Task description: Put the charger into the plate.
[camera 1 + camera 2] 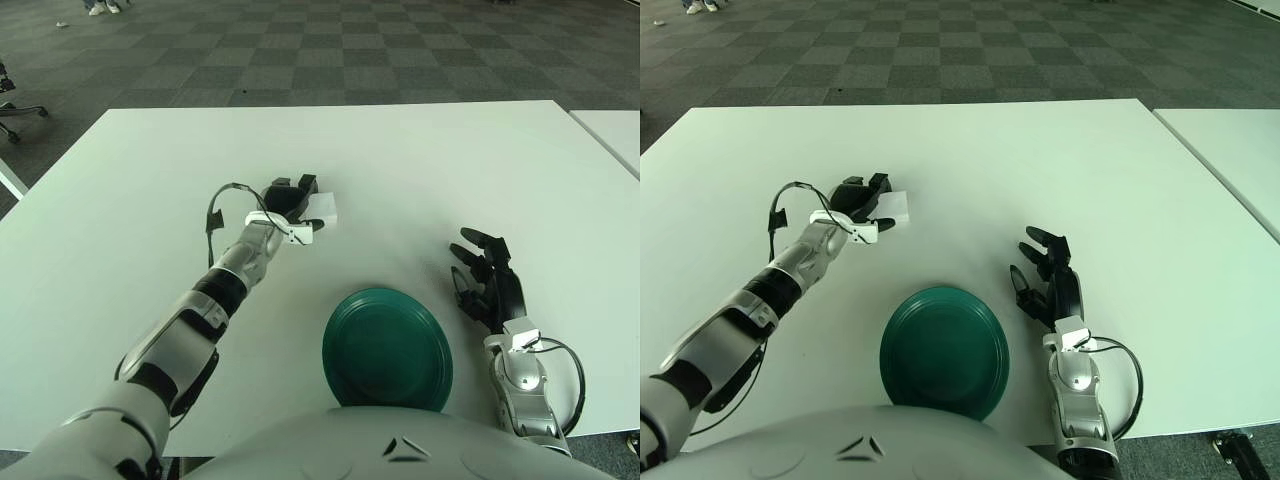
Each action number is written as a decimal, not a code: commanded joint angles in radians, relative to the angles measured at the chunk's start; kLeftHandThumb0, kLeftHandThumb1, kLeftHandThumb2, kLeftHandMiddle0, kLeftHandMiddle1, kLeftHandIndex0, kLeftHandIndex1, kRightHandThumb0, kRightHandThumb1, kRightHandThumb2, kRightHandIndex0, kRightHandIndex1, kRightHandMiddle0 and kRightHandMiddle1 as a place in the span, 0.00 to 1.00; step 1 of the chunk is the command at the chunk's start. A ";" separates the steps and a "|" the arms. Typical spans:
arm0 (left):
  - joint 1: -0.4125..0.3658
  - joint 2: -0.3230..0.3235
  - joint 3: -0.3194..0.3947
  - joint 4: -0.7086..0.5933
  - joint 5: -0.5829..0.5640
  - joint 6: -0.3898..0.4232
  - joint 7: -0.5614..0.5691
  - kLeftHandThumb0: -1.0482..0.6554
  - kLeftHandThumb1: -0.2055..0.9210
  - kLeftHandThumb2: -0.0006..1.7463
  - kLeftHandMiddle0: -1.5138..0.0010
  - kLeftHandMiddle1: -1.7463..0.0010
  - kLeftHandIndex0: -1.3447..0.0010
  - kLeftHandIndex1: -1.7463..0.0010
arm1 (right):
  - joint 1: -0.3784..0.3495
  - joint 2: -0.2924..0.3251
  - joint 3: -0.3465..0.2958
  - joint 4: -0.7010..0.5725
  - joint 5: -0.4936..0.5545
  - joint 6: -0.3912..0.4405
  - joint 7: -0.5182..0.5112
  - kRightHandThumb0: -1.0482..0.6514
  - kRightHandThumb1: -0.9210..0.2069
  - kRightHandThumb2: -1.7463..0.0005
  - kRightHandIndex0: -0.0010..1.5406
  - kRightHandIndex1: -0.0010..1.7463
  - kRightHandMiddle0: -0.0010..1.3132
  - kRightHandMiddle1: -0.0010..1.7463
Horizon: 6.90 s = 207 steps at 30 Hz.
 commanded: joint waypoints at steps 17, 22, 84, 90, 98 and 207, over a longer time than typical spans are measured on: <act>0.088 0.020 -0.018 -0.034 0.031 -0.082 0.155 0.35 0.76 0.62 0.13 0.00 0.17 0.00 | 0.048 0.012 0.011 0.155 0.002 0.003 0.006 0.30 0.00 0.71 0.22 0.22 0.00 0.53; 0.096 0.028 -0.015 -0.061 0.037 -0.083 0.162 0.34 0.76 0.62 0.12 0.00 0.17 0.00 | 0.047 0.006 0.012 0.160 0.002 -0.006 0.010 0.30 0.00 0.71 0.22 0.22 0.00 0.53; 0.614 0.044 0.022 -1.392 -0.083 0.137 -0.734 0.40 0.69 0.59 0.18 0.00 0.24 0.00 | 0.063 0.014 0.014 0.117 -0.015 0.023 -0.025 0.32 0.01 0.70 0.18 0.28 0.00 0.52; 0.640 0.056 0.008 -1.379 -0.104 0.112 -0.742 0.38 0.74 0.56 0.19 0.00 0.27 0.00 | 0.066 0.025 0.034 0.133 -0.042 0.018 -0.048 0.31 0.00 0.70 0.19 0.28 0.00 0.53; 0.699 0.071 -0.041 -1.277 -0.094 0.006 -0.666 0.36 0.58 0.66 0.22 0.00 0.59 0.00 | 0.059 0.028 0.040 0.174 -0.045 0.013 -0.059 0.28 0.00 0.68 0.19 0.28 0.00 0.55; 0.572 0.155 0.095 -1.078 0.039 0.048 -0.653 0.00 1.00 0.38 0.85 0.93 1.00 0.63 | -0.066 0.012 0.017 0.407 -0.022 -0.089 -0.069 0.27 0.00 0.68 0.25 0.14 0.00 0.51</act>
